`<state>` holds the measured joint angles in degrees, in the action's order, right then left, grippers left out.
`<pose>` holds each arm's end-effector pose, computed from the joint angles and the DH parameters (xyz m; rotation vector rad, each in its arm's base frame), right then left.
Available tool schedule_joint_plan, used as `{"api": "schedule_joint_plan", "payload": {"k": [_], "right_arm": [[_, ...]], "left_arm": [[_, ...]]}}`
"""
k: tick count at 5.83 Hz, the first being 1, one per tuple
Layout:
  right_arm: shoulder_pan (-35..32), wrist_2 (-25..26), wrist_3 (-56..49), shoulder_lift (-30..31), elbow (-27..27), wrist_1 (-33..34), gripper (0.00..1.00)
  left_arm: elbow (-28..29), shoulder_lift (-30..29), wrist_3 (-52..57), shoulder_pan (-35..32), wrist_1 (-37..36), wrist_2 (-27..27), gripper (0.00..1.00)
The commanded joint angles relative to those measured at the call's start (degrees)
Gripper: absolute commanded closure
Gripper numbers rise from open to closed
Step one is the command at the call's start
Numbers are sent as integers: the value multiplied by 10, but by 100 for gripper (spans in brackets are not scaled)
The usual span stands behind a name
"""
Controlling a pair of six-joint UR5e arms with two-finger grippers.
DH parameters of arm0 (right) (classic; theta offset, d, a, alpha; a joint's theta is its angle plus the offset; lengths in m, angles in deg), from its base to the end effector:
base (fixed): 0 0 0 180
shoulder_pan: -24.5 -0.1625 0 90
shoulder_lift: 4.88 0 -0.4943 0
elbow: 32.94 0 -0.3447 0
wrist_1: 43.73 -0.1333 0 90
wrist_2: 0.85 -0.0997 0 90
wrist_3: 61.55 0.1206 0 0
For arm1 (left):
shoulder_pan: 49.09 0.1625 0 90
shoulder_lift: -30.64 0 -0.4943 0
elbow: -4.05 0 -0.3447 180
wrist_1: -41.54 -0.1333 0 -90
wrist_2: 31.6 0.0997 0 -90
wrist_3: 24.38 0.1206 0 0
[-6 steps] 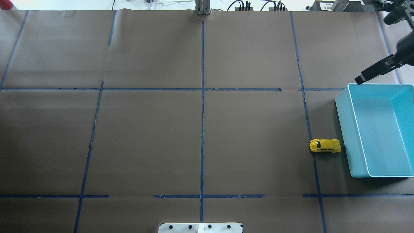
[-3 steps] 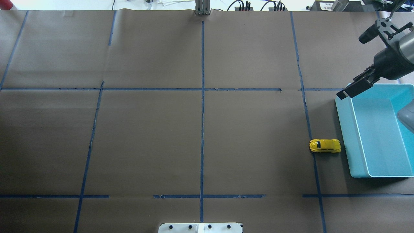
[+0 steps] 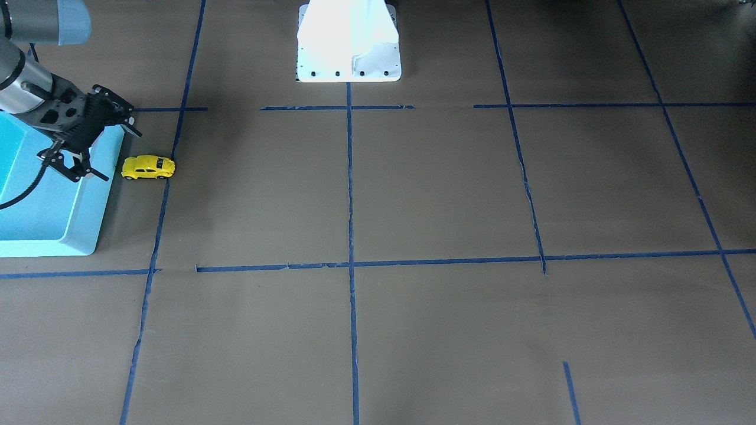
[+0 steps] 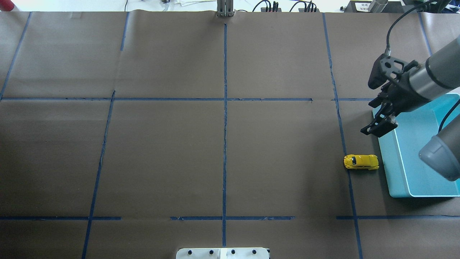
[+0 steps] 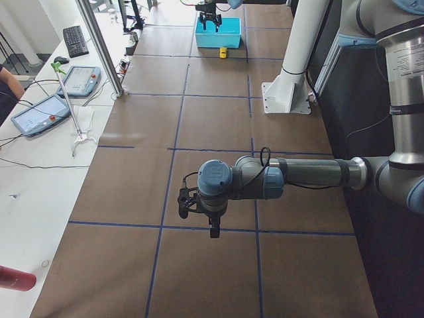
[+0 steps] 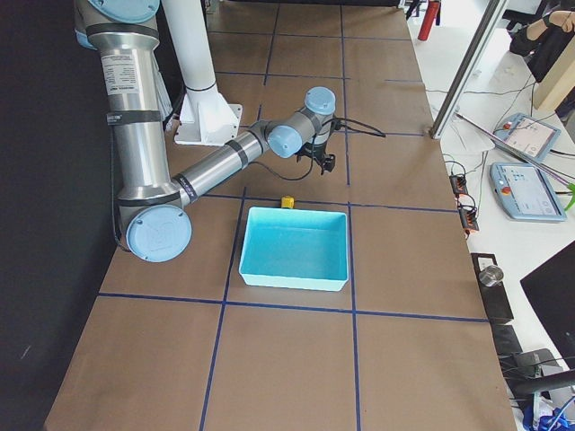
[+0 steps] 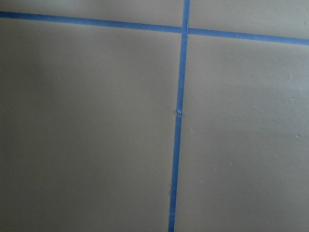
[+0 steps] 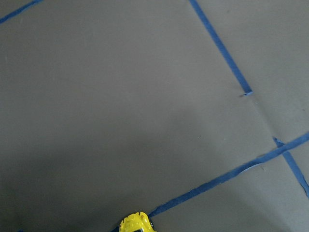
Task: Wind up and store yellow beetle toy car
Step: 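Move the right gripper down to the car beside the bin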
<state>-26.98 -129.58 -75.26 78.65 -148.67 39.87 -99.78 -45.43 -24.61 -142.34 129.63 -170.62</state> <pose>-0.2562 -0.4147 0.4813 0.5184 -0.8139 -1.0710 -0.0605 -0.3197 0.7254 -0.0104 0.8562 -0.0720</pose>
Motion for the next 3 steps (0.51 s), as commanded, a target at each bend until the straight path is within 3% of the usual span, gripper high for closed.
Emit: {"api": "schedule_joint_plan", "payload": {"k": [1, 3], "right_arm": [[82, 106, -63, 18, -22, 2, 0], [88, 152, -204, 35, -34, 39, 0]], "left_arm": [[1, 0, 1, -1, 0, 0, 0], [1, 0, 1, 0, -1, 0, 0]]}}
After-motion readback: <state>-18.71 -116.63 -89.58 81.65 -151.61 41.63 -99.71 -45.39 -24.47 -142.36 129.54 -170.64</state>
